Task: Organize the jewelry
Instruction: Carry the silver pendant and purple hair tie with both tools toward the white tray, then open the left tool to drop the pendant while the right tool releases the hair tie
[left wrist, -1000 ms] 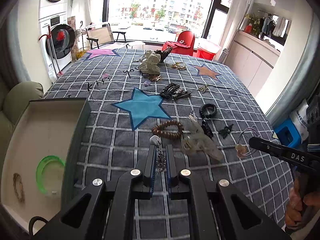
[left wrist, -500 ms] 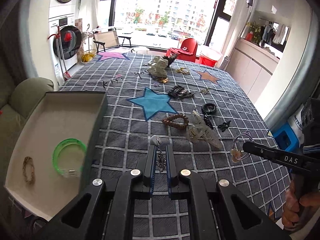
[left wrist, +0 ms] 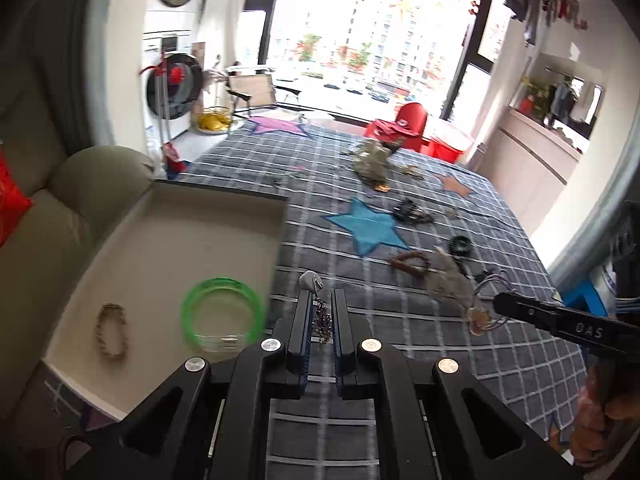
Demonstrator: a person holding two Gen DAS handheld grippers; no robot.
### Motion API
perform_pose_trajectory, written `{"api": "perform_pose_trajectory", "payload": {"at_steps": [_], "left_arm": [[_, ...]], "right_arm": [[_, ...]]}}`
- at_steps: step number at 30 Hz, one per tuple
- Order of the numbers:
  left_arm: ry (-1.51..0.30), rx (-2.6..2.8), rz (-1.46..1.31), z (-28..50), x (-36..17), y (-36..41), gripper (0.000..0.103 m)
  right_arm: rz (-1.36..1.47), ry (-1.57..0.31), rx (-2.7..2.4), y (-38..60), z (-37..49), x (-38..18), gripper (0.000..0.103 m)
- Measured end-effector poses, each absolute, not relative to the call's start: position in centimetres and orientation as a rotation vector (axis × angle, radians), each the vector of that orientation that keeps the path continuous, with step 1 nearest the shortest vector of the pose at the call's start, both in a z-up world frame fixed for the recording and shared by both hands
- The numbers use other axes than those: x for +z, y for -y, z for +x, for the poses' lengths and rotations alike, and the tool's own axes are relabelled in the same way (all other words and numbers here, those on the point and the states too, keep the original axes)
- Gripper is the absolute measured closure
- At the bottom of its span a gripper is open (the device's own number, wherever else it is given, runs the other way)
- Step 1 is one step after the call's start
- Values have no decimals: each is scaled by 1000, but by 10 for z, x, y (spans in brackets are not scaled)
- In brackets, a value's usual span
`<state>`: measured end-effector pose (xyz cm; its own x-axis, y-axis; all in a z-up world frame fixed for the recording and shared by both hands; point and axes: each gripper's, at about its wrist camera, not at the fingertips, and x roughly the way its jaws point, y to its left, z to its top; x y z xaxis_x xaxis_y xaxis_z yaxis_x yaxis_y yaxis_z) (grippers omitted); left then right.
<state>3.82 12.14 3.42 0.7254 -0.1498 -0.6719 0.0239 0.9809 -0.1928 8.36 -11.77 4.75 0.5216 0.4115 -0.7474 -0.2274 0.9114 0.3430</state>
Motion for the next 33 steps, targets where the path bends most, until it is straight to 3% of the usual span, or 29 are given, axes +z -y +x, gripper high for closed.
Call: {"api": "perform_pose_trajectory", "payload": {"at_steps": [20,33], "left_arm": [[-784,95,-235,80,29,-231,92],[-913,167,-233,157,-13,-263,92]], "right_arm": [[72,-965,606,-10,140,74,99],[14,-1053,684,-94,210,40,99]]}}
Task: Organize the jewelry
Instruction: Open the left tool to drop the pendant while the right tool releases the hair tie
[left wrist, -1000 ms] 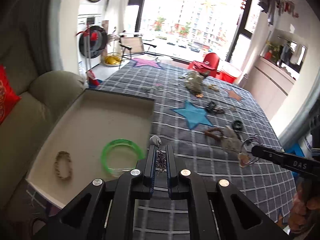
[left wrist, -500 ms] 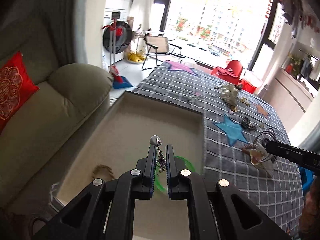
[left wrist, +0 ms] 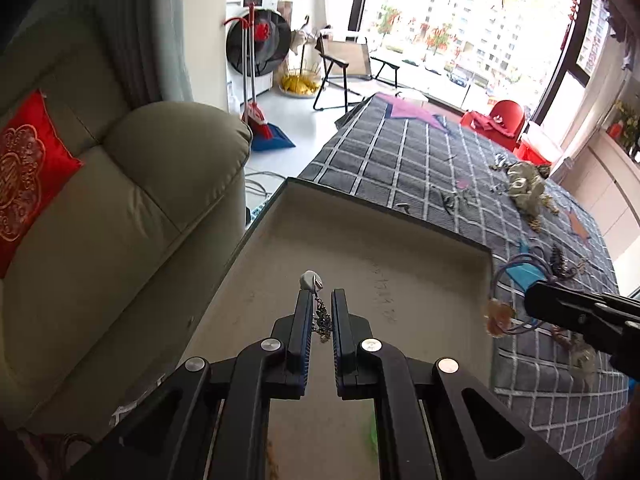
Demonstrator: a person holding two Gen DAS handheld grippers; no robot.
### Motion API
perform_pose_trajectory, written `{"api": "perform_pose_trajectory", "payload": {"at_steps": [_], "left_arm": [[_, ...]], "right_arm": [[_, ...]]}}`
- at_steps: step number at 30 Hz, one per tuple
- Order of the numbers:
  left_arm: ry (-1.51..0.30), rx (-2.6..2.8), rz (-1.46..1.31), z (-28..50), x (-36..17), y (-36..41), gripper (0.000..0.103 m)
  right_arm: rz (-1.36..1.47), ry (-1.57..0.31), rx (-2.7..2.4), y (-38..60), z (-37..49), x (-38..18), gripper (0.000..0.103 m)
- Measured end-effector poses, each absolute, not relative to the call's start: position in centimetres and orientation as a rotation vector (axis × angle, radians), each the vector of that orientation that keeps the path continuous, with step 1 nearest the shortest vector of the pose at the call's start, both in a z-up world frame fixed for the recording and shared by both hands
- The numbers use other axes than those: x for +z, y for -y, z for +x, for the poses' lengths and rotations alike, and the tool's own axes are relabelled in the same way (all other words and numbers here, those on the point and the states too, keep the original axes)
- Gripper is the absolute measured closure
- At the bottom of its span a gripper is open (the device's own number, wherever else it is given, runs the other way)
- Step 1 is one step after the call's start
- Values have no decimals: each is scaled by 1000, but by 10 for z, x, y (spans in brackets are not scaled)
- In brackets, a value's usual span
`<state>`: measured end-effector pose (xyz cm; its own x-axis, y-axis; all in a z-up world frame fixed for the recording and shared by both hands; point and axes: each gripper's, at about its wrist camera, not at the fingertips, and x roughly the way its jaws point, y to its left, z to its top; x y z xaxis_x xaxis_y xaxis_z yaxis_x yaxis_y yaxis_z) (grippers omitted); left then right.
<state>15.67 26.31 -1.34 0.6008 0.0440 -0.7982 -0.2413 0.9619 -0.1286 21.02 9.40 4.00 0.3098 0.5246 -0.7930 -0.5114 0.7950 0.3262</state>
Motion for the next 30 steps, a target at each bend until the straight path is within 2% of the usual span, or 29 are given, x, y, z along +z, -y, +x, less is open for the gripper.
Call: {"api": "perform_pose_trajectory", "payload": {"at_steps": [20,21,23,24,25,30], "left_arm": [[-1016,244,-190,197,-53,-266,92],[-1014,246,-191,196,-54,-267,89],[-1018,265,-185,196,-55,-267,58],[-1008,274,-184,195,-54,-268,31],[-988,285,-180,193,-52,-267,27],[-978,273,-160,193,-48,-263,26]], "right_arm": [[4,-1188,631,-120,269,-34,99],[3,-1192,627,-120,270,-35,99],[-3,-1190,621,-121,270,-35,99],[-7,-1194,618,-122,270,-35,98],[-8,-1197,616,-122,271,-35,98],[15,-1175,604,-111,268,-24,98]]}}
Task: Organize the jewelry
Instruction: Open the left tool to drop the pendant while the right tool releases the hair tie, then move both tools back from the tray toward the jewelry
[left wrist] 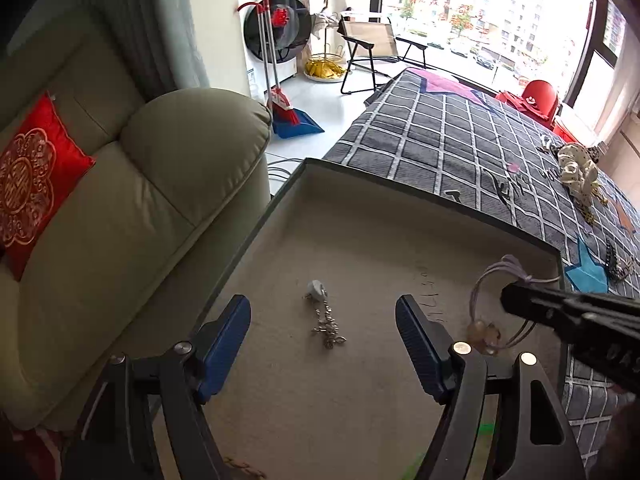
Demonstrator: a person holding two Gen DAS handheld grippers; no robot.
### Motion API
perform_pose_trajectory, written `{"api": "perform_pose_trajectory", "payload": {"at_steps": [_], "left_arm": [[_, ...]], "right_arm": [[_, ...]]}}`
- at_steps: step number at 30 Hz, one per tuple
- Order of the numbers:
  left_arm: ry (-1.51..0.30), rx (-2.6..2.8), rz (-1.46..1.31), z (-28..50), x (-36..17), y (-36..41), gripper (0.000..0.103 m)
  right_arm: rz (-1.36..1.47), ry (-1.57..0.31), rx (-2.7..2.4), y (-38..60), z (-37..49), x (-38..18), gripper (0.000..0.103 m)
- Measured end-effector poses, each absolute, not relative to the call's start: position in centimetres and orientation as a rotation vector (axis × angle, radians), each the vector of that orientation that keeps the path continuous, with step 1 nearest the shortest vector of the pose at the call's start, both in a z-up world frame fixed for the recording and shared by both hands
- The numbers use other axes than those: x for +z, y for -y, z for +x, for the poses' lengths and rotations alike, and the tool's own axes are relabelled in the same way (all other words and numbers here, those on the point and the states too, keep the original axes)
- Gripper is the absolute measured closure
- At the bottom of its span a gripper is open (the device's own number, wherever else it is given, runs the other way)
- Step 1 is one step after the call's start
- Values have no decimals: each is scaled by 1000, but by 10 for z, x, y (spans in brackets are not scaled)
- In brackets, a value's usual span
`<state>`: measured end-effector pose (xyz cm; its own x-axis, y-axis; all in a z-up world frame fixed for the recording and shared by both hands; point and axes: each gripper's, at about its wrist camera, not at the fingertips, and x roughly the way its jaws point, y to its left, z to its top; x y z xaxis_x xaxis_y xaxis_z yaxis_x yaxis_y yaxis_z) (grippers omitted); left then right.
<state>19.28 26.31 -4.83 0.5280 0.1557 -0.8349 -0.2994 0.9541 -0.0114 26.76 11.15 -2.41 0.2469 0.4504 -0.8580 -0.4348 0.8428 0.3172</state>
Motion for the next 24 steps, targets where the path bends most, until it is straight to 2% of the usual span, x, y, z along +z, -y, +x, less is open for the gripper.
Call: {"api": "perform_pose_trajectory", "payload": {"at_steps": [3,4,5,6,7,8,9,12,17,24], "left_arm": [[-983,274,-156,193,-49,-262,26],[-984,275,-156,193,-48,-261,26],[-984,276,-154,192,-48,-260,26],[-983,279,-152,191,-48,-259,26],[-983,280,-151,191,-48,-259,24],[-984,280,-150,190,-48,-259,18],[-980,283,-152,189,-47,-259,0],[-953,292,-143,184,-40,-258,0],[-942,291,-130,175,-32,-255,0],[-937,240,-171,152,-20,-247,0]], "right_arm": [[38,-1157,605,-103,264,-15,95],[42,-1150,604,-100,262,-12,84],[44,-1144,603,-97,260,-10,59],[51,-1133,612,-95,259,-7,46],[56,-1118,619,-94,257,-4,36],[44,-1105,605,-93,255,0,36],[38,-1096,601,-92,254,3,36],[47,-1085,605,-87,248,9,35],[75,-1076,586,-72,240,14,23],[112,-1080,573,-48,222,16,19]]}}
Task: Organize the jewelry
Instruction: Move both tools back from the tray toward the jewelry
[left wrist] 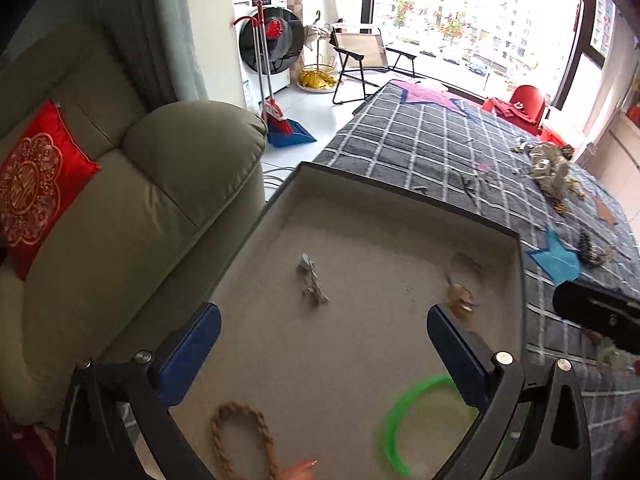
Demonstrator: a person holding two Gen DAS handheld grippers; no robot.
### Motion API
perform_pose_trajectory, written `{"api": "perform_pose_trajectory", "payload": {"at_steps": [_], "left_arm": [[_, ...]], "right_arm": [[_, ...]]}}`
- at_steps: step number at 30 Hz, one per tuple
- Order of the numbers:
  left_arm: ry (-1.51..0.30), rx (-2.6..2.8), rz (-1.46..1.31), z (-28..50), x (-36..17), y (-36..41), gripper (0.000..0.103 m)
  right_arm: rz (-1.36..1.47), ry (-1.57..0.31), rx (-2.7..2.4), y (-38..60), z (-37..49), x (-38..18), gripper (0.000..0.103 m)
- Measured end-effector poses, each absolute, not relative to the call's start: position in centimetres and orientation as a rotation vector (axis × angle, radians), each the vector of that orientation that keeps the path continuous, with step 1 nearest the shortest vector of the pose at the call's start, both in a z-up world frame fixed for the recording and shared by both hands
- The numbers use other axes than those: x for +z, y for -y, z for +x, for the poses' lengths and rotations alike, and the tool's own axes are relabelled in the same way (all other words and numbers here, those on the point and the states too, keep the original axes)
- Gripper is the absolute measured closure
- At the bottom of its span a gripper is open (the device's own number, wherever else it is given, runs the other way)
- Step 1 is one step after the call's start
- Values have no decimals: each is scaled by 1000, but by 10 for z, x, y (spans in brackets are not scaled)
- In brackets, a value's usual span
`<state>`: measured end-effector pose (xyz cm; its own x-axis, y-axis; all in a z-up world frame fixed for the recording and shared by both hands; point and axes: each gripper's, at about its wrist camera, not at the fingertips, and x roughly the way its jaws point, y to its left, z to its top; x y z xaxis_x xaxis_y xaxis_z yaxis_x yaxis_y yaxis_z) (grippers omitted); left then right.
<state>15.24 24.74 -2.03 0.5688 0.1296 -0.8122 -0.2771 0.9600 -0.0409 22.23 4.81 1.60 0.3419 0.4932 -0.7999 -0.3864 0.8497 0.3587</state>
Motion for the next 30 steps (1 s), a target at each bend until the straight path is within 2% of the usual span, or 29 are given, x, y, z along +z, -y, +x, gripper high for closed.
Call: {"api": "perform_pose_trajectory", "payload": {"at_steps": [14,15,16,24,30], "left_arm": [[-927,158,-151,102,-5,-208,0],[-926,155,-147,99,-4,-205,0],[-924,155,-139,97,-4,-202,0],[-917,157,-112,83,1,-187,0],[-952,127,-106,80,-4,-177,0]], "right_arm": [[202,-1084,560,6,175,16,15],[205,-1082,558,9,172,16,13],[207,-1074,555,13,168,17,0],[173,-1033,522,36,142,21,0],[152,-1069,474,65,124,12,0]]}}
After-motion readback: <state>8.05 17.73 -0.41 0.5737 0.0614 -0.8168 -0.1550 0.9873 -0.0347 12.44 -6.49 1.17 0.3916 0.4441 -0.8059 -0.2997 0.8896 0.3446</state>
